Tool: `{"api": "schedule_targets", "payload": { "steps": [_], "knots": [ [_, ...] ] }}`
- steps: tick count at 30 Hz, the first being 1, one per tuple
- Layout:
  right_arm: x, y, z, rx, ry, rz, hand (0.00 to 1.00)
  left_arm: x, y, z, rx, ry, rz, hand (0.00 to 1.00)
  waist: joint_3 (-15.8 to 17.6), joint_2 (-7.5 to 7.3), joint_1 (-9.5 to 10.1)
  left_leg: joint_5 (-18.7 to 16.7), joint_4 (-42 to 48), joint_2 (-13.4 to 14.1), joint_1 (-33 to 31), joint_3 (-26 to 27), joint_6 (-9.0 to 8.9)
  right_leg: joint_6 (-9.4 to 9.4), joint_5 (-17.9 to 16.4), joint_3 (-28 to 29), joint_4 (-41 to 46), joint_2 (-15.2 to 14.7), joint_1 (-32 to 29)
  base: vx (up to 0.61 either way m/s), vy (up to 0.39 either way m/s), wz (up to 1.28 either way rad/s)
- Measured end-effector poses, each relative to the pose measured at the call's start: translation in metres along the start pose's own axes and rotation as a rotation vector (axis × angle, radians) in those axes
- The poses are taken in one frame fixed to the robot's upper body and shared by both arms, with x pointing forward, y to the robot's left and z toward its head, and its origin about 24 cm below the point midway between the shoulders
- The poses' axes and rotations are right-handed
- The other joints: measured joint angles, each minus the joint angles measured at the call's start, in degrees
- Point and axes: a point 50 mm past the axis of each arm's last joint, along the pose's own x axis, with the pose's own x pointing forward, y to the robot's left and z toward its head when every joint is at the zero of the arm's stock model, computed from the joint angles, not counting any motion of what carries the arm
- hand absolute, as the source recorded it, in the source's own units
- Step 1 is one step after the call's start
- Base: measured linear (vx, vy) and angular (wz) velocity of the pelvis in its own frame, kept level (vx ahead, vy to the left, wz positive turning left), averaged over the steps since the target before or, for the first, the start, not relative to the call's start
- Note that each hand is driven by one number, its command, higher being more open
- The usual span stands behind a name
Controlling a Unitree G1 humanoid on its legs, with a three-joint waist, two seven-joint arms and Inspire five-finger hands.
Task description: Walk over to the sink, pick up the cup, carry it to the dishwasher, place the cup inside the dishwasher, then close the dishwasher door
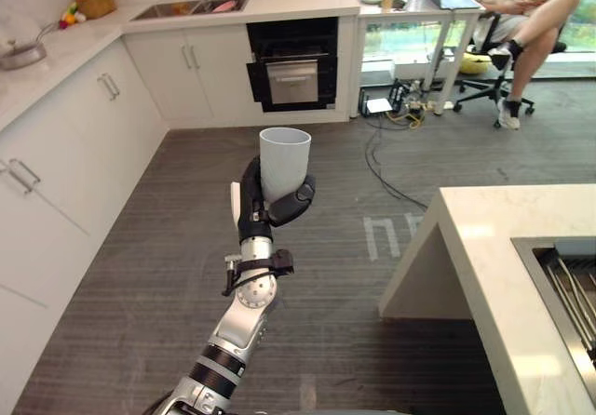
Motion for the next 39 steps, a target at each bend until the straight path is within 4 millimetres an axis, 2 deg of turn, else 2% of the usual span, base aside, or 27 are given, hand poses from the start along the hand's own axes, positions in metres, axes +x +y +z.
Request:
{"api": "schedule_targets", "payload": {
  "steps": [4,6,9,10,11,12,14,20,24,25,31,35,38,39],
  "knots": [
    [0.002,0.020,0.002,-0.079,0.012,0.059,1.00,-0.014,0.006,0.010,-0.008,-0.032,-0.004,0.00,-0.60,-0.33,0.25,3.80,-1.95,1.17,-2.88,-3.05,-0.11,0.12,-1.37,-3.90,-1.90,2.21,1.16,-0.06,-0.139,0.61],
    [0.003,0.034,0.004,-0.132,0.021,0.098,1.00,-0.018,0.012,0.007,0.010,-0.023,-0.004,0.00,-0.72,-0.33,1.03,6.87,-3.99,1.14,-3.33,-2.87,0.37,-0.06,-2.87,-5.85,-2.17,2.61,1.38,-0.09,-0.087,0.43],
    [0.003,0.045,0.002,-0.129,0.018,0.076,1.00,-0.024,0.018,0.001,0.046,-0.008,0.001,0.00,-0.72,-0.42,1.04,11.61,-8.78,1.37,-3.46,-2.44,0.98,-0.51,-5.07,-7.29,-2.23,3.98,1.86,-0.15,-0.054,0.62],
    [0.003,0.046,0.003,-0.134,0.016,0.080,1.00,-0.025,0.018,0.001,0.055,-0.011,-0.005,0.00,-0.68,-0.54,1.03,11.87,-9.10,1.39,-3.87,-2.41,0.96,-0.35,-5.81,-7.32,-2.30,4.18,1.86,-0.18,-0.019,0.62],
    [0.003,0.048,0.005,-0.159,0.013,0.083,1.00,-0.027,0.021,-0.002,0.074,-0.007,-0.010,0.00,-0.54,-0.38,0.96,11.93,-9.13,1.73,-4.51,-1.78,0.97,0.22,-6.35,-7.67,-2.21,4.50,1.76,-0.19,0.016,0.45],
    [0.003,0.050,0.009,-0.186,0.011,0.088,1.00,-0.030,0.026,-0.004,0.097,0.003,-0.004,0.00,-0.60,-0.12,0.98,10.92,-9.37,2.16,-4.68,0.12,2.17,0.31,-6.42,-8.16,-2.04,4.81,1.80,-0.19,0.028,0.32],
    [0.004,0.050,0.011,-0.230,0.006,0.110,1.00,-0.033,0.038,-0.008,0.120,0.021,0.035,0.00,-0.74,0.12,1.04,10.38,-9.40,2.30,-4.70,0.61,1.60,0.59,-6.60,-7.33,-2.23,5.15,1.76,-0.19,0.045,0.10],
    [0.003,0.048,0.014,-0.274,0.011,0.196,1.00,-0.045,0.075,-0.010,0.195,0.035,0.196,0.00,-0.82,0.26,0.33,10.32,-9.40,1.28,-4.98,4.52,1.49,0.43,-6.34,-2.17,-4.97,5.18,1.37,-0.04,0.037,-0.04],
    [0.003,0.043,0.015,-0.299,0.015,0.239,1.00,-0.047,0.092,-0.009,0.221,0.029,0.272,0.00,-0.86,0.22,0.18,10.03,-9.39,0.71,-4.70,5.37,1.08,0.55,-3.77,-1.32,-7.46,4.87,2.21,0.05,0.002,-0.07],
    [0.003,0.049,0.010,-0.369,0.021,0.267,1.00,-0.047,0.113,-0.002,0.276,-0.031,0.358,0.00,0.04,-1.76,-0.54,9.32,-9.46,0.85,-1.75,6.58,-0.61,0.90,-3.35,-1.12,-10.17,5.07,5.61,0.00,0.000,0.00],
    [0.003,0.046,0.008,-0.365,0.026,0.263,1.00,-0.047,0.112,-0.004,0.268,-0.021,0.345,0.00,0.11,-1.84,-0.55,9.26,-9.39,0.77,-1.87,6.69,-0.64,0.81,-3.33,-1.11,-10.43,5.11,5.61,0.00,0.000,0.00],
    [0.003,0.043,0.009,-0.292,0.038,0.258,1.00,-0.053,0.113,-0.015,0.143,0.080,0.255,0.00,0.23,-2.00,-0.40,8.75,-9.15,0.35,-2.04,6.85,-0.26,0.28,-3.00,-1.13,-11.39,4.92,5.81,0.00,0.000,0.00],
    [0.003,0.036,0.006,-0.150,0.046,0.260,1.00,-0.060,0.112,-0.035,0.019,0.219,0.164,0.00,0.37,-2.22,-0.13,7.58,-9.04,-0.78,-2.02,6.68,0.40,-1.43,-3.70,-1.91,-11.42,4.07,6.29,0.01,-0.007,0.11],
    [0.001,0.025,0.004,0.024,0.042,0.270,1.00,-0.066,0.106,-0.047,-0.068,0.306,0.112,0.00,0.76,-2.89,0.05,6.25,-8.68,-2.34,-1.62,6.55,0.94,-5.42,-6.07,-2.56,-7.78,2.17,5.75,0.06,0.026,0.23]
  ]
}}
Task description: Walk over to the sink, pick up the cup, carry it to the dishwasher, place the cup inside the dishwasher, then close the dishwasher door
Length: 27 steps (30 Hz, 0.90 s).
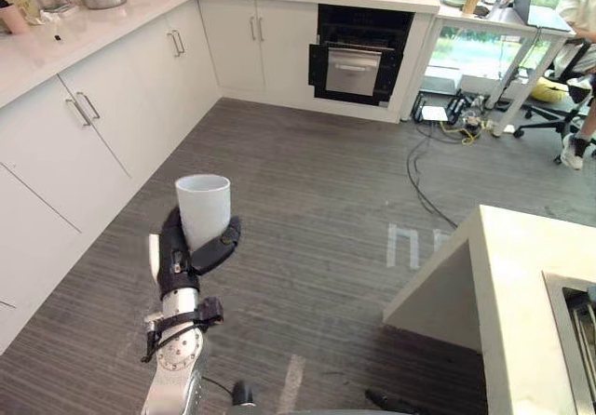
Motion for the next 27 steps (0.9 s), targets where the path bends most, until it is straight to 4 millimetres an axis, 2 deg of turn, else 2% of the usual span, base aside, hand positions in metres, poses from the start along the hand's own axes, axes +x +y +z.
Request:
{"api": "schedule_targets", "payload": {
  "steps": [2,3,4,5,6,7,8,9,10,11,12,13,14,15,16,17,18,19,21,22,24,26,27],
  "knots": [
    [-0.003,-0.008,-0.001,0.115,-0.028,0.007,1.00,-0.003,-0.010,-0.006,-0.038,0.040,-0.073,0.00,0.22,-0.35,-0.07,-1.59,1.86,-2.04,0.06,-0.16,1.83,-2.01,-1.23,-0.60,4.63,-2.41,-0.23,0.12,0.077,0.38],
    [-0.007,-0.015,0.003,0.235,-0.088,0.005,1.00,-0.005,-0.022,-0.010,-0.063,0.070,-0.165,0.00,0.47,-0.11,-0.78,-3.48,3.69,-3.37,0.49,-1.57,2.35,-1.99,-1.13,-1.74,14.99,-5.55,-2.79,0.15,0.126,0.66],
    [-0.008,-0.016,0.008,0.304,-0.131,0.011,1.00,-0.006,-0.031,-0.011,-0.070,0.082,-0.240,0.00,0.76,-0.77,-1.40,-5.12,5.75,-4.56,1.42,-2.94,2.81,-4.05,0.68,-1.39,27.06,-9.07,-6.71,0.17,0.172,0.69],
    [-0.008,-0.015,0.013,0.323,-0.154,0.021,1.00,-0.005,-0.037,-0.011,-0.072,0.090,-0.280,0.00,0.93,-1.14,-1.36,-6.67,7.31,-5.12,2.20,-3.41,3.44,-6.06,4.39,-0.30,34.03,-11.06,-9.17,0.11,0.132,0.45],
    [-0.007,-0.014,0.014,0.324,-0.163,0.025,1.00,-0.005,-0.040,-0.011,-0.072,0.097,-0.299,0.00,0.90,-1.08,-1.33,-7.64,8.03,-5.30,2.89,-3.71,3.82,-6.79,7.78,0.67,37.68,-11.95,-10.58,0.16,0.150,0.28],
    [-0.006,-0.008,0.017,0.321,-0.178,0.043,1.00,-0.005,-0.043,-0.012,-0.077,0.104,-0.313,0.00,0.82,-0.57,-1.52,-9.26,8.64,-4.83,3.89,-4.81,5.07,-5.53,10.41,3.39,43.35,-12.03,-13.39,0.19,0.087,0.25],
    [-0.003,0.003,0.018,0.326,-0.187,0.076,1.00,-0.004,-0.043,-0.011,-0.078,0.100,-0.305,0.00,0.84,-0.63,-1.62,-10.24,8.97,-4.33,4.35,-5.76,5.39,-3.43,3.62,4.53,49.10,-9.71,-16.95,0.19,0.061,0.27],
    [-0.002,0.007,0.018,0.326,-0.189,0.093,1.00,-0.002,-0.042,-0.010,-0.077,0.097,-0.298,0.00,0.90,-0.54,-1.62,-10.52,8.93,-4.03,4.62,-6.27,5.44,-3.62,1.06,4.72,50.66,-7.99,-18.45,0.23,0.006,0.41],
    [0.000,0.015,0.013,0.336,-0.179,0.117,1.00,0.001,-0.044,-0.007,-0.083,0.086,-0.296,0.00,1.33,-0.56,-1.59,-11.35,8.88,-3.52,5.59,-7.84,5.43,-2.95,-3.51,5.17,50.41,-2.76,-21.42,0.19,-0.015,0.41],
    [0.001,0.017,0.012,0.341,-0.176,0.123,1.00,0.002,-0.045,-0.006,-0.083,0.080,-0.297,0.00,1.68,-0.47,-1.56,-11.74,8.93,-3.33,6.06,-8.52,5.35,-2.55,-4.52,5.34,49.06,-0.74,-22.40,0.22,-0.072,0.63],
    [0.001,0.023,0.009,0.350,-0.174,0.135,1.00,0.004,-0.049,-0.004,-0.083,0.070,-0.305,0.00,2.11,-0.23,-1.79,-12.54,8.87,-2.92,7.08,-10.12,5.08,-1.85,-5.45,5.51,43.86,2.72,-24.31,0.14,-0.102,0.54],
    [0.001,0.024,0.006,0.349,-0.170,0.137,1.00,0.005,-0.051,-0.003,-0.083,0.066,-0.315,0.00,2.24,-0.14,-1.82,-13.05,8.84,-2.71,7.59,-10.77,4.81,-1.56,-5.31,5.71,39.84,3.97,-25.14,0.18,-0.166,0.74],
    [0.001,0.024,-0.001,0.335,-0.148,0.126,1.00,0.005,-0.057,-0.001,-0.075,0.056,-0.336,0.00,2.38,-0.13,-1.71,-13.77,8.48,-2.52,8.71,-11.98,3.90,-0.14,-3.87,6.83,28.20,5.86,-25.68,0.21,-0.229,0.75],
    [0.001,0.024,-0.009,0.332,-0.128,0.116,1.00,0.005,-0.059,0.002,-0.059,0.043,-0.350,0.00,1.88,-1.04,-1.75,-14.30,6.96,-3.23,10.10,-12.87,3.10,0.78,0.38,8.43,16.42,6.02,-25.13,0.33,-0.320,0.86],
    [-0.001,0.018,-0.014,0.313,-0.119,0.099,1.00,0.004,-0.062,0.002,-0.049,0.042,-0.361,0.00,1.69,-1.50,-2.13,-14.30,7.46,-3.03,11.42,-12.11,2.46,1.05,3.32,7.51,16.30,6.01,-24.13,0.43,-0.337,0.80],
    [-0.002,0.015,-0.012,0.274,-0.129,0.098,1.00,0.001,-0.071,0.005,-0.072,0.030,-0.368,0.00,2.04,1.00,-2.20,-15.97,10.79,-0.57,11.07,-8.90,2.47,0.93,3.36,6.28,16.58,7.25,-22.77,0.40,-0.259,0.53],
    [-0.002,0.014,-0.010,0.249,-0.135,0.096,1.00,0.001,-0.074,0.009,-0.085,0.014,-0.372,0.00,2.40,1.73,-2.03,-16.74,11.29,0.59,11.52,-7.93,2.16,0.68,3.21,5.82,16.98,7.94,-22.07,0.31,-0.180,0.26],
    [-0.002,0.015,-0.011,0.213,-0.139,0.094,1.00,0.000,-0.076,0.013,-0.097,-0.005,-0.377,0.00,2.47,2.07,-1.74,-17.08,11.34,1.76,12.42,-6.79,2.16,-0.43,2.97,5.46,17.59,8.84,-21.41,0.34,-0.215,0.10],
    [-0.004,0.017,-0.016,0.149,-0.159,0.104,1.00,0.000,-0.079,0.020,-0.107,-0.038,-0.396,0.00,1.64,2.70,-1.77,-18.10,11.86,4.07,14.19,-5.83,1.21,-4.23,0.38,4.20,20.12,10.54,-20.27,0.36,-0.228,0.08],
    [-0.005,0.017,-0.015,0.137,-0.168,0.105,1.00,0.000,-0.079,0.020,-0.107,-0.038,-0.395,0.00,1.47,2.44,-1.76,-18.17,12.20,4.35,14.37,-5.85,1.11,-4.36,-0.71,4.21,20.87,10.72,-20.34,0.32,-0.149,-0.01],
    [-0.005,0.018,-0.012,0.101,-0.204,0.093,1.00,-0.003,-0.080,0.016,-0.072,-0.034,-0.397,0.00,-0.04,2.89,-1.81,-17.80,14.11,4.94,14.01,-5.82,1.12,-4.84,-3.38,3.63,21.67,11.14,-19.86,0.31,-0.129,0.04],
    [-0.007,0.017,-0.013,0.053,-0.235,0.060,1.00,-0.007,-0.080,0.013,-0.055,-0.023,-0.401,0.00,-0.44,3.06,-2.11,-18.06,24.66,6.23,9.65,-5.85,0.97,-4.61,-4.38,2.54,19.64,11.62,-17.38,0.26,-0.125,0.24],
    [-0.008,0.015,-0.013,0.006,-0.248,0.036,1.00,-0.009,-0.079,0.013,-0.050,-0.023,-0.395,0.00,-0.84,3.74,-1.77,-17.41,36.83,8.50,3.92,-6.36,0.50,-4.67,-4.47,1.90,17.16,12.58,-14.85,0.39,-0.113,0.18]
  ]
}}
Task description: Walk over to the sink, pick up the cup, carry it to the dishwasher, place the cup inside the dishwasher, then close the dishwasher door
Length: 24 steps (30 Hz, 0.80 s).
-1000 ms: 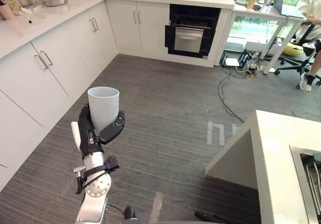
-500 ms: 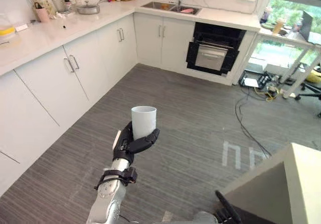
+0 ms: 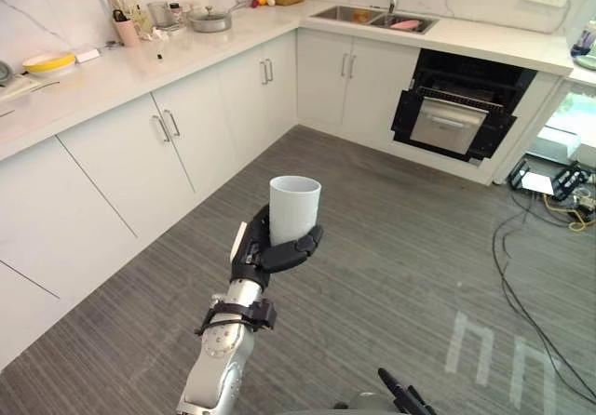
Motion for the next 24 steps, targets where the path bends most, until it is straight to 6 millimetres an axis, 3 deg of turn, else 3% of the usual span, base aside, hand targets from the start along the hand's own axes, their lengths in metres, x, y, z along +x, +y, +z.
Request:
{"api": "schedule_targets", "payload": {
  "steps": [1,3,4,5,6,7,9,10,11,12,13,15,16,17,18,19,20,21,22,23,24],
  "knots": [
    [-0.001,-0.005,0.008,-0.071,-0.034,-0.024,1.00,-0.004,0.002,0.004,-0.004,-0.020,0.018,0.00,-0.09,1.67,0.35,3.47,11.33,3.56,-5.23,-0.85,-0.92,-0.37,-0.22,-0.21,-2.24,2.22,2.71,0.41,-0.084,0.00],
    [-0.001,-0.008,0.021,-0.164,-0.080,-0.041,1.00,-0.009,0.014,0.010,-0.002,-0.046,0.068,0.00,0.06,2.49,1.00,11.76,22.81,7.06,-9.72,-1.65,-0.61,-1.57,-0.53,1.06,-5.03,4.41,6.98,0.41,-0.057,-0.23],
    [-0.001,-0.009,0.033,-0.197,-0.128,-0.057,1.00,-0.011,0.025,0.012,0.007,-0.057,0.107,0.00,0.12,2.27,1.64,9.33,29.14,7.39,-13.07,-2.08,-0.17,-1.54,-1.29,1.86,-6.53,4.68,10.41,0.42,-0.047,-0.34],
    [0.001,-0.007,0.049,-0.213,-0.188,-0.065,1.00,-0.012,0.033,0.015,0.016,-0.069,0.135,0.00,0.06,2.16,2.13,4.80,30.40,7.02,-15.89,-0.82,1.41,-1.35,-1.70,2.95,-8.53,4.47,13.39,0.41,-0.030,-0.41],
    [0.004,-0.004,0.059,-0.223,-0.215,-0.059,1.00,-0.013,0.037,0.016,0.022,-0.077,0.149,0.00,0.07,2.10,2.40,2.61,29.27,6.83,-17.10,0.54,2.32,-1.25,-1.76,3.62,-9.41,4.24,14.52,0.42,0.039,-0.61],
    [0.010,0.006,0.079,-0.234,-0.267,-0.036,1.00,-0.014,0.043,0.018,0.031,-0.090,0.167,0.00,0.05,2.02,3.24,-0.54,24.04,6.08,-19.18,3.14,3.35,-0.90,-1.94,5.33,-10.76,3.57,16.44,0.53,0.103,-0.75],
    [0.017,0.028,0.105,-0.206,-0.336,0.013,1.00,-0.015,0.047,0.020,0.044,-0.103,0.177,0.00,0.13,0.60,4.23,-1.34,8.58,1.02,-21.35,5.52,3.86,1.16,-2.72,7.40,-11.85,0.21,18.22,0.48,0.140,-0.68],
    [0.020,0.038,0.116,-0.192,-0.364,0.034,1.00,-0.016,0.046,0.020,0.043,-0.102,0.175,0.00,0.13,0.14,4.48,0.88,-2.36,-2.27,-22.09,5.30,3.23,1.96,-3.19,8.13,-12.26,-1.64,18.62,0.52,0.254,-0.66],
    [0.023,0.050,0.132,-0.202,-0.400,0.045,1.00,-0.018,0.043,0.017,0.029,-0.094,0.180,0.00,-0.30,1.28,5.03,10.98,-19.62,-5.34,-21.70,2.82,0.93,4.16,-4.18,10.16,-13.20,-2.57,19.34,0.54,0.275,-0.78],
    [0.025,0.056,0.133,-0.198,-0.396,0.051,1.00,-0.020,0.044,0.015,0.028,-0.085,0.189,0.00,-0.47,1.36,5.53,16.73,-20.84,-5.75,-20.63,2.30,0.47,4.55,-4.39,11.33,-13.78,-3.16,20.04,0.65,0.323,-0.79],
    [0.029,0.073,0.123,-0.166,-0.360,0.085,1.00,-0.020,0.048,0.012,0.037,-0.068,0.213,0.00,0.08,-0.45,5.10,16.75,-17.67,-6.48,-20.40,2.84,2.80,4.64,-3.99,12.59,-14.30,-4.18,20.91,0.48,0.180,-0.50],
    [0.032,0.087,0.108,-0.187,-0.298,0.122,1.00,-0.022,0.056,0.006,0.061,-0.039,0.269,0.00,0.55,-1.10,5.13,11.30,-9.04,-4.20,-21.66,3.22,3.10,5.29,-0.79,14.13,-12.89,-3.55,21.44,0.43,0.120,-0.41],
    [0.033,0.092,0.102,-0.191,-0.271,0.135,1.00,-0.024,0.058,0.004,0.067,-0.027,0.294,0.00,1.13,-1.27,5.04,9.43,-2.73,-2.78,-22.55,3.37,3.62,4.76,0.52,15.11,-11.43,-3.61,22.43,0.37,0.156,-0.40],
    [0.032,0.091,0.093,-0.150,-0.241,0.133,1.00,-0.026,0.060,0.003,0.083,-0.029,0.304,0.00,1.48,-2.46,5.16,6.39,0.04,-4.86,-23.80,2.79,3.73,4.95,0.95,15.31,-8.44,-4.89,22.74,0.40,0.243,-0.33],
    [0.031,0.078,0.089,-0.116,-0.224,0.101,1.00,-0.026,0.052,0.001,0.072,-0.042,0.289,0.00,0.81,-1.69,5.07,5.84,-4.99,-7.30,-22.10,1.24,4.62,5.19,0.86,15.03,-3.32,-5.21,21.47,0.29,0.242,-0.24],
    [0.031,0.076,0.082,-0.087,-0.196,0.083,1.00,-0.026,0.052,0.002,0.088,-0.052,0.283,0.00,0.74,-3.00,5.04,4.29,-4.74,-8.30,-20.70,2.60,4.70,5.78,0.50,14.75,0.02,-6.96,20.84,0.34,0.209,-0.17],
    [0.030,0.069,0.075,-0.055,-0.167,0.063,1.00,-0.026,0.050,0.003,0.110,-0.063,0.275,0.00,0.50,-4.50,4.90,3.68,-5.67,-10.02,-18.94,3.67,5.51,7.25,1.34,13.97,6.22,-9.58,18.50,0.39,0.164,-0.18],
    [0.029,0.063,0.070,-0.025,-0.152,0.046,1.00,-0.025,0.047,0.007,0.136,-0.087,0.262,0.00,0.93,-5.68,4.67,2.30,-6.28,-12.08,-16.18,5.37,6.44,11.17,5.43,12.72,15.49,-13.32,14.60,0.50,0.173,-0.25],
    [0.028,0.059,0.066,-0.005,-0.146,0.031,1.00,-0.025,0.046,0.010,0.168,-0.104,0.249,0.00,1.10,-5.94,4.44,0.97,-7.81,-13.64,-12.90,6.71,7.31,11.11,12.76,10.85,22.86,-16.90,11.42,0.44,0.158,-0.30],
    [0.027,0.058,0.065,-0.002,-0.144,0.027,1.00,-0.025,0.043,0.011,0.183,-0.110,0.242,0.00,1.11,-5.79,4.11,0.51,-9.17,-14.13,-10.90,7.06,7.62,10.67,15.74,10.18,25.83,-18.25,10.29,0.45,0.147,-0.30],
    [0.027,0.061,0.063,-0.003,-0.144,0.042,1.00,-0.024,0.043,0.015,0.230,-0.135,0.245,0.00,1.62,-5.29,2.96,-0.24,-11.62,-14.47,-7.08,7.24,7.89,9.17,12.55,9.13,33.59,-18.67,6.76,0.42,0.116,-0.26]
  ]
}}
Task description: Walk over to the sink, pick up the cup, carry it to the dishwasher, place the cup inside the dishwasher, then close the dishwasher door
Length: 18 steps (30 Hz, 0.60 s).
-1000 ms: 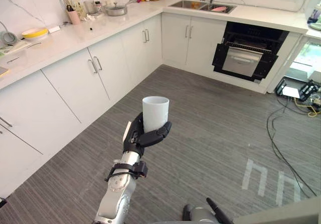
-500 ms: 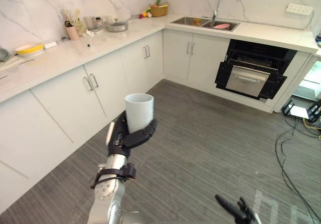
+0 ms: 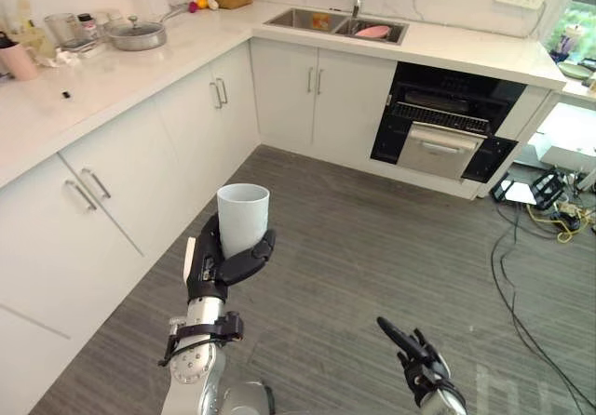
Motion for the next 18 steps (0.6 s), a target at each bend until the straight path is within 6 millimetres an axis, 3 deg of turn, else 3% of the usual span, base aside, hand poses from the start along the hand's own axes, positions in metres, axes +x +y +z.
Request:
{"api": "schedule_targets", "payload": {
  "steps": [1,3,4,5,6,7,8,9,10,11,12,13,14,15,16,18],
  "knots": [
    [-0.001,0.004,-0.003,0.005,-0.006,0.014,1.00,0.003,0.001,0.003,0.041,-0.020,0.018,0.00,0.62,0.62,-0.67,-0.21,-3.40,0.11,4.47,-0.05,0.00,-1.51,-6.12,-0.81,5.81,2.12,-3.83,0.39,0.100,-0.22],
    [-0.007,0.007,-0.007,0.020,-0.030,0.038,1.00,0.008,0.003,0.007,0.054,-0.048,0.060,0.00,1.03,1.67,-2.08,-0.85,-8.11,0.69,10.19,-0.26,-0.27,-2.90,-12.57,-3.01,6.71,6.47,-10.64,0.35,0.037,-0.03],
    [-0.011,0.009,-0.006,0.012,-0.055,0.056,1.00,0.012,0.004,0.010,0.057,-0.067,0.073,0.00,1.19,1.65,-2.73,-1.28,-9.44,0.77,11.96,-0.60,-0.73,-3.38,-14.21,-4.79,4.70,7.36,-14.50,0.42,-0.038,0.21],
    [-0.017,0.009,-0.001,-0.027,-0.091,0.077,1.00,0.016,0.004,0.013,0.059,-0.086,0.090,0.00,1.39,1.91,-3.70,-2.21,-10.13,1.29,13.92,-1.02,-1.44,-3.59,-14.49,-6.99,-3.02,8.36,-18.97,0.36,-0.068,0.25],
    [-0.019,0.010,0.002,-0.048,-0.114,0.089,1.00,0.018,0.005,0.014,0.063,-0.095,0.097,0.00,1.53,2.09,-4.18,-2.89,-10.11,1.81,14.77,-1.16,-2.04,-3.58,-13.78,-8.06,-10.21,8.94,-20.33,0.38,-0.107,0.25],
    [-0.024,0.010,0.007,-0.083,-0.160,0.117,1.00,0.023,0.008,0.017,0.072,-0.114,0.104,0.00,1.56,1.85,-4.37,-4.61,-9.62,2.57,16.94,-1.12,-3.83,-2.78,-7.24,-9.13,-30.37,10.42,-21.50,0.42,-0.146,0.20],
    [-0.027,0.009,0.011,-0.103,-0.186,0.133,1.00,0.025,0.010,0.018,0.080,-0.121,0.111,0.00,1.56,1.54,-4.43,-6.44,-9.06,2.57,18.57,-1.25,-4.89,-2.28,-3.89,-9.06,-38.28,10.57,-21.80,0.46,-0.179,0.20],
    [-0.029,0.008,0.013,-0.117,-0.201,0.141,1.00,0.024,0.011,0.018,0.084,-0.119,0.119,0.00,1.58,1.47,-4.43,-7.89,-8.53,2.65,20.05,-1.57,-5.47,-2.42,-3.49,-8.68,-39.83,10.40,-21.90,0.56,-0.236,0.20],
    [-0.031,0.007,0.018,-0.156,-0.224,0.159,1.00,0.021,0.014,0.015,0.080,-0.109,0.149,0.00,1.05,1.00,-4.44,-11.60,-7.77,3.29,23.52,-2.26,-6.35,-3.86,-1.73,-6.81,-38.88,10.92,-21.58,0.62,-0.262,0.13],
    [-0.032,0.007,0.027,-0.194,-0.251,0.174,1.00,0.017,0.012,0.011,0.049,-0.085,0.184,0.00,0.11,3.65,-4.43,-14.21,-7.83,5.58,25.54,-2.08,-4.49,-3.94,0.23,-6.54,-33.72,13.07,-22.60,0.64,-0.252,0.08],
    [-0.032,0.009,0.032,-0.209,-0.272,0.184,1.00,0.015,0.011,0.010,0.034,-0.079,0.197,0.00,-0.81,4.88,-4.34,-15.21,-8.22,6.60,26.05,-2.02,-2.11,-3.94,0.21,-6.57,-31.75,14.20,-23.39,0.65,-0.234,-0.02],
    [-0.034,0.023,0.044,-0.210,-0.326,0.223,1.00,0.014,0.010,0.012,0.006,-0.087,0.213,0.00,-1.54,6.34,-4.13,-13.67,-5.20,8.44,25.58,-2.40,-0.43,-4.63,0.29,-6.15,-29.10,16.13,-24.27,0.61,-0.275,-0.17],
    [-0.034,0.038,0.053,-0.202,-0.364,0.267,1.00,0.012,0.009,0.010,-0.028,-0.075,0.232,0.00,-1.64,6.52,-3.86,-11.02,3.60,10.97,22.61,-2.48,-0.16,-8.31,0.15,-6.77,-28.73,17.71,-23.31,0.60,-0.307,-0.21],
    [-0.035,0.044,0.058,-0.192,-0.383,0.287,1.00,0.012,0.008,0.009,-0.045,-0.069,0.234,0.00,-1.54,6.73,-3.80,-8.95,9.12,12.77,20.48,-2.35,-0.33,-9.68,-0.17,-7.41,-29.20,18.52,-22.05,0.56,-0.329,-0.11],
    [-0.039,0.052,0.067,-0.178,-0.426,0.315,1.00,0.011,0.003,0.008,-0.070,-0.064,0.231,0.00,-1.13,7.37,-3.83,-1.40,20.99,17.19,15.35,-3.13,-1.33,-11.47,-1.52,-8.42,-31.15,20.82,-18.72,0.58,-0.299,0.05],
    [-0.043,0.056,0.079,-0.174,-0.480,0.337,1.00,0.011,-0.002,0.007,-0.086,-0.055,0.212,0.00,-0.78,7.80,-3.55,7.12,36.72,22.02,6.96,-4.52,-3.32,-12.41,-2.69,-9.14,-36.29,23.74,-12.64,0.71,-0.266,0.13]
  ]
}}
